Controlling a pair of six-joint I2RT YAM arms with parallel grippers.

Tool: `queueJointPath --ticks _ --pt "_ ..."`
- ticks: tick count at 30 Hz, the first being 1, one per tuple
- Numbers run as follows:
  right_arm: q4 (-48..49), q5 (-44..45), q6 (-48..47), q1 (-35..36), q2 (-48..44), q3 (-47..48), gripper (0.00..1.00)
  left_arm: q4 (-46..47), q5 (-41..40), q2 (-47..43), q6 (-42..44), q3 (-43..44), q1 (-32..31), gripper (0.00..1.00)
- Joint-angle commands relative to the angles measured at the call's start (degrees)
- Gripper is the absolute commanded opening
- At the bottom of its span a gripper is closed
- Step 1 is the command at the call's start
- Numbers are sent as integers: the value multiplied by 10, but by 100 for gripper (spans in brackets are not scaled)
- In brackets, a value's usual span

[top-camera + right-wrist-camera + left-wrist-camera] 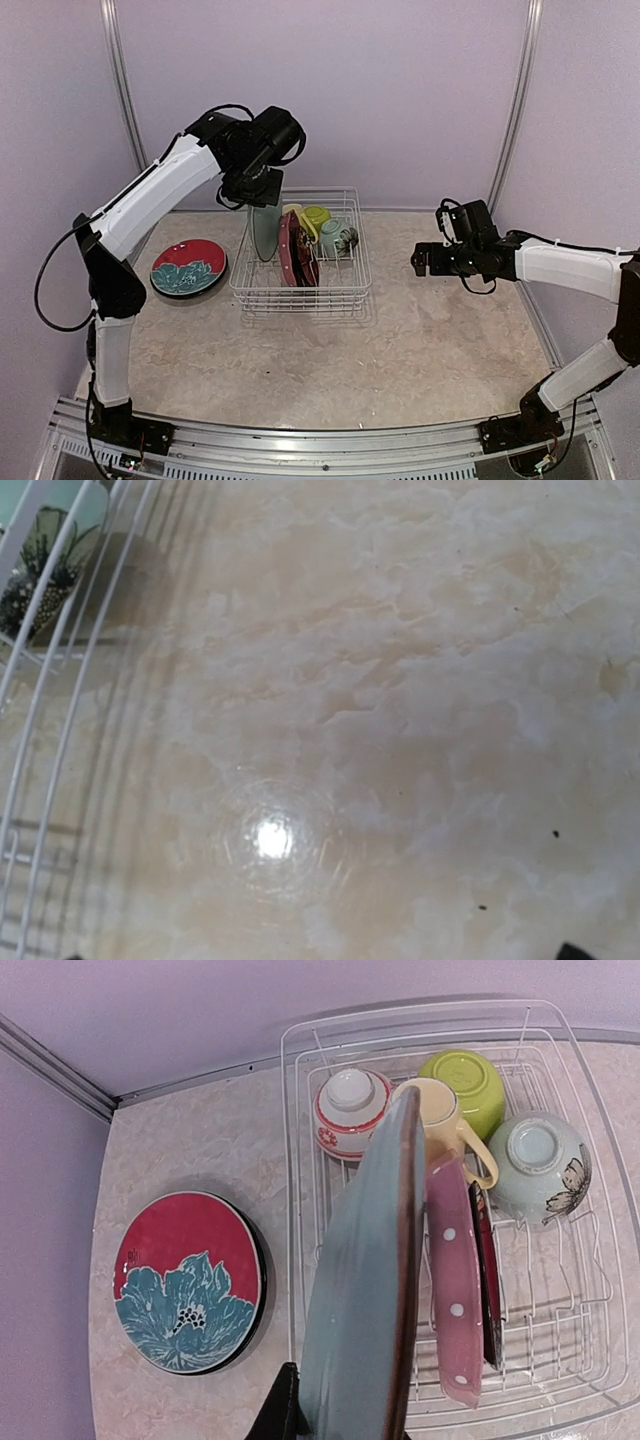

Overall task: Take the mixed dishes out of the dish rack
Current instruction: Grab the plate from the dish rack, then place the plate on the plate.

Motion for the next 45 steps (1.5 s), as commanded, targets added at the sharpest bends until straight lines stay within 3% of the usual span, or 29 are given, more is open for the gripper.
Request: queueJointPath --ticks 1,9,12,18,29,39,45 --pt "5 5 1 5 0 12 100 32 -9 -91 7 -36 16 0" --pt "13 -6 12 7 9 12 100 94 76 -199 3 -150 88 0" --pt "14 -7 12 7 10 13 100 164 176 -262 -2 -238 145 0" --pt "12 -2 15 10 8 10 100 306 445 -403 -76 -432 325 0" --pt "15 -10 21 13 15 14 100 576 685 -529 -278 -738 552 0" --pt "11 -6 22 13 16 15 100 737 664 -520 -345 -891 584 0" --pt "11 -6 23 13 21 16 100 819 661 -479 -337 -929 586 0"
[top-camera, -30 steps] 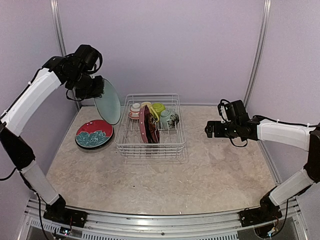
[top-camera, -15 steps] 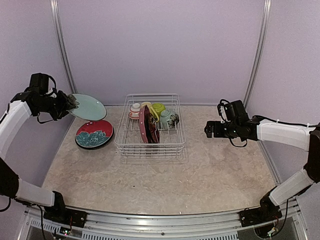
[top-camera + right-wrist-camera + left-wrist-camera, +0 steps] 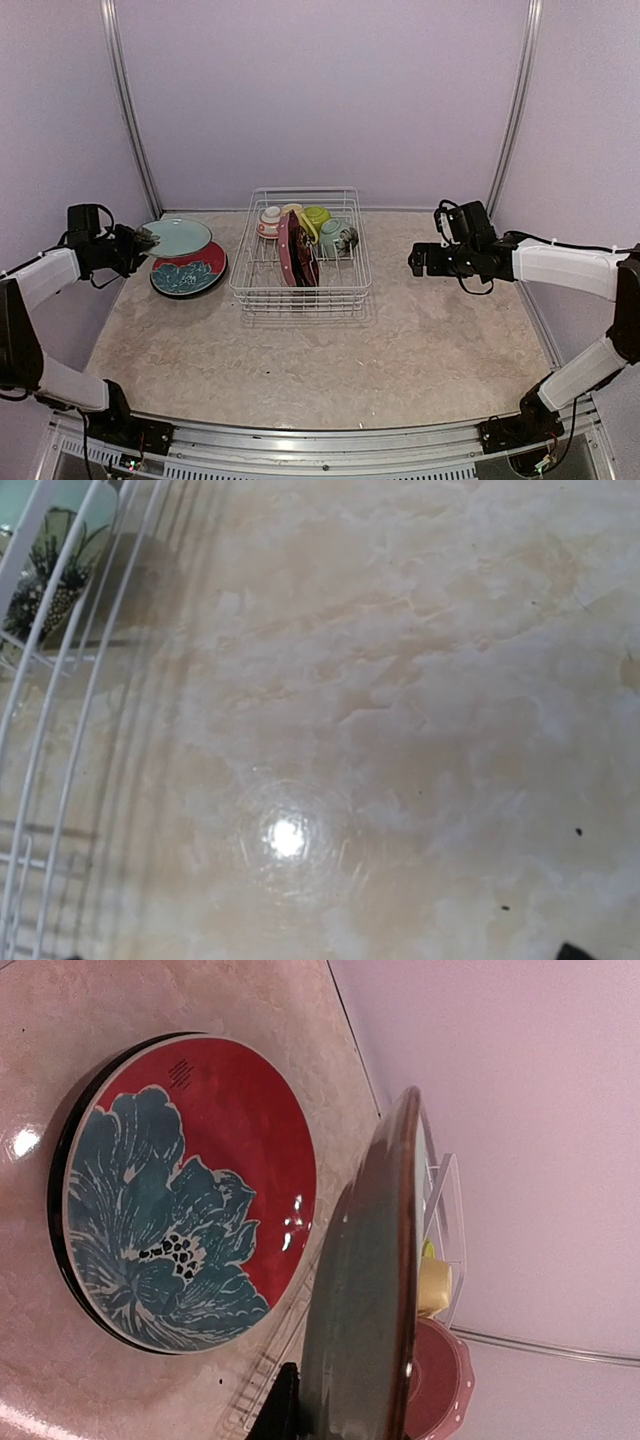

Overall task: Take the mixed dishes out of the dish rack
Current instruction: Place the plate on the plate.

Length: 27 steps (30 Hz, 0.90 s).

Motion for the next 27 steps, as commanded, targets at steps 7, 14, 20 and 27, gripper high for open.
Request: queueJointPath --ticks 7,14,20,27 --pt "-4 -1 0 9 26 30 100 184 29 74 5 -19 5 0" --pt "-1 -1 -1 9 32 30 100 193 29 116 21 -21 6 0" --pt "-1 -5 1 10 32 31 100 201 37 153 31 -19 5 0" --pt "-2 -4 4 10 30 30 100 219 43 194 37 -13 5 0"
